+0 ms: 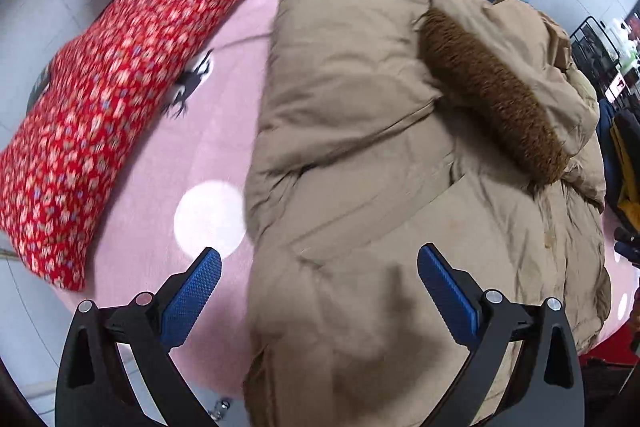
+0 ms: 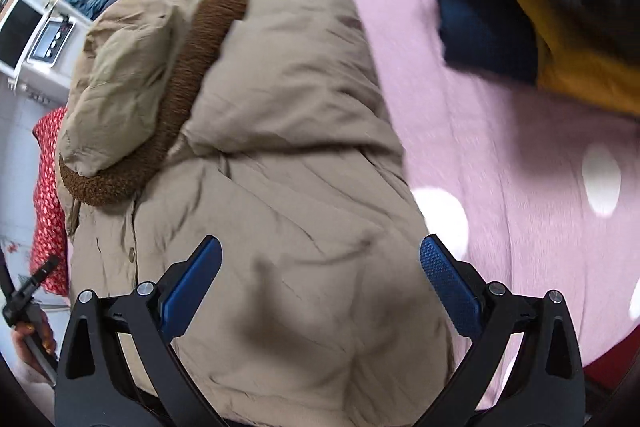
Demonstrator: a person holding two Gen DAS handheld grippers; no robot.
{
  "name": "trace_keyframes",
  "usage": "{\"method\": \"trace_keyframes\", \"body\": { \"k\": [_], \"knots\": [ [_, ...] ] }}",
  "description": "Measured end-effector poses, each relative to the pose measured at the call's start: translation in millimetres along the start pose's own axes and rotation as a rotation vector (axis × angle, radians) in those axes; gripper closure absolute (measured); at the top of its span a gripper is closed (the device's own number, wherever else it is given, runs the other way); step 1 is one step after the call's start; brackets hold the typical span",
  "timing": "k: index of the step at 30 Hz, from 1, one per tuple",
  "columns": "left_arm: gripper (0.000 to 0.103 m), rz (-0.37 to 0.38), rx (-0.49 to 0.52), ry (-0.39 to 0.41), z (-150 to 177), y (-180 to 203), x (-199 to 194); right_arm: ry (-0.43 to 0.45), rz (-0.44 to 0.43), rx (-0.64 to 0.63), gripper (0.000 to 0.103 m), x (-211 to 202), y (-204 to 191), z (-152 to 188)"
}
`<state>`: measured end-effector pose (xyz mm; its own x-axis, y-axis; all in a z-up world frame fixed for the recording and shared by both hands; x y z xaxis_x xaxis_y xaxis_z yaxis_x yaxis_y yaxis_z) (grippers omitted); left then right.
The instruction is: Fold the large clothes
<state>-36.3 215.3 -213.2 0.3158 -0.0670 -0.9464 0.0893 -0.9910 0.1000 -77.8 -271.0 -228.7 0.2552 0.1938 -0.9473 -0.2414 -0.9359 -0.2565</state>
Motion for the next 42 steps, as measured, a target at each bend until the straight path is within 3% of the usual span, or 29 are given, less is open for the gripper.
{"method": "trace_keyframes", "body": {
  "k": [4, 13, 17, 21, 25, 27, 31, 34, 38, 42],
  "knots": [
    [0.007, 0.003, -0.013, -0.008, 5, -21, -1, -0.019, 0.026, -0.04, 0.005, -4, 24, 13],
    [0.01, 0.155, -0.04, -0.107, 34, -37, 11, -0.069, -0.161, 0.209, 0.005, -1, 88, 47],
    [0.01, 0.188, -0.023, -0.16, 53, -32, 22, -0.112, -0.197, 0.208, 0.005, 8, 86, 65],
    [0.01, 0.279, -0.054, -0.21, 70, -27, 28, -0.182, -0.276, 0.185, 0.005, 21, 69, 80],
    [0.01, 0.243, 0.032, -0.209, 84, -19, 33, -0.263, -0.252, 0.11, 0.005, 40, 59, 97],
    [0.01, 0.243, 0.043, -0.218, 87, -16, 35, -0.249, -0.241, 0.083, 0.007, 37, 53, 101],
    [0.015, 0.265, 0.071, -0.245, 97, -10, 37, -0.257, -0.266, 0.088, 0.03, 33, 47, 103],
    [0.026, 0.273, 0.069, -0.253, 97, -8, 36, -0.255, -0.303, 0.12, 0.048, 29, 44, 103],
    [0.048, 0.296, 0.045, -0.266, 91, -10, 31, -0.248, -0.347, 0.129, 0.073, 19, 35, 98],
    [0.071, 0.311, 0.045, -0.251, 80, -10, 15, -0.225, -0.389, 0.134, 0.083, 4, 31, 91]
  ]
}}
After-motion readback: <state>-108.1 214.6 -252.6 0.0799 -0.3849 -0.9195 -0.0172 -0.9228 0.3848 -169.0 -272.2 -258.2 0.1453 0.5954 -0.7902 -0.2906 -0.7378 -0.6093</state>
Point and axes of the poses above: each gripper's, at about its wrist camera, not at the fingertips, and x roughly the way its jaws point, y to its right, z to its underside, the point moved 3 cm from there along x, roughly the way its jaws point, and after that the axes turned 4 degrees about -x, right-handed, at the moved point
